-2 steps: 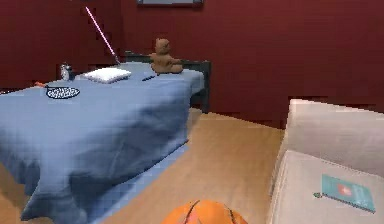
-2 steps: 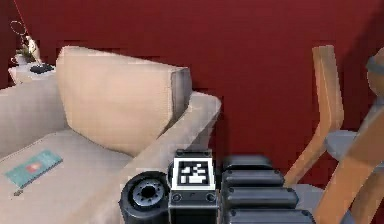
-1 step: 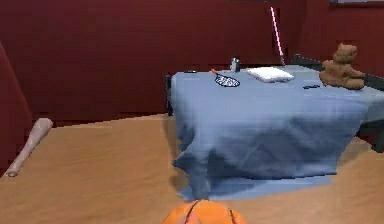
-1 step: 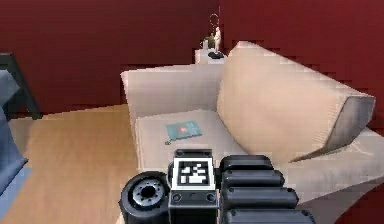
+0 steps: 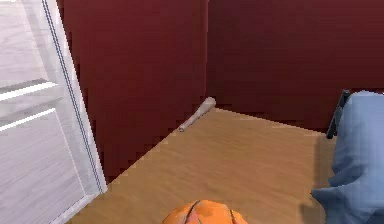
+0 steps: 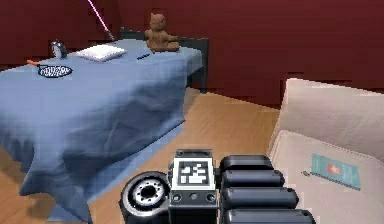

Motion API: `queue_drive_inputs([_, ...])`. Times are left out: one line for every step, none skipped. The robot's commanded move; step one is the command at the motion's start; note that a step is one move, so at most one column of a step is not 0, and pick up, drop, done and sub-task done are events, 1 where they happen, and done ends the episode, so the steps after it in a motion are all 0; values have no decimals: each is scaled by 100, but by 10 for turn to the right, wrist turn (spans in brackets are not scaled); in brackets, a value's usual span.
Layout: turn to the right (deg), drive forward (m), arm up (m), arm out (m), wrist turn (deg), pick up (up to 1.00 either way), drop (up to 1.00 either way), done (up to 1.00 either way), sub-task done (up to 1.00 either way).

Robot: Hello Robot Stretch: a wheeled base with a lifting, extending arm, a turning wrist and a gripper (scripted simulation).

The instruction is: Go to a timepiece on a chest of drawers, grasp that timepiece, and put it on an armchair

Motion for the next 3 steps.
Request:
queue_drive_inputs([-60, 0, 0, 0, 0, 0, 0, 0, 0])
queue_drive_inputs([-30, 0, 0, 0, 0, 0, 0, 0, 0])
queue_drive_inputs([450, 0, 0, 0, 0, 0, 0, 0, 0])
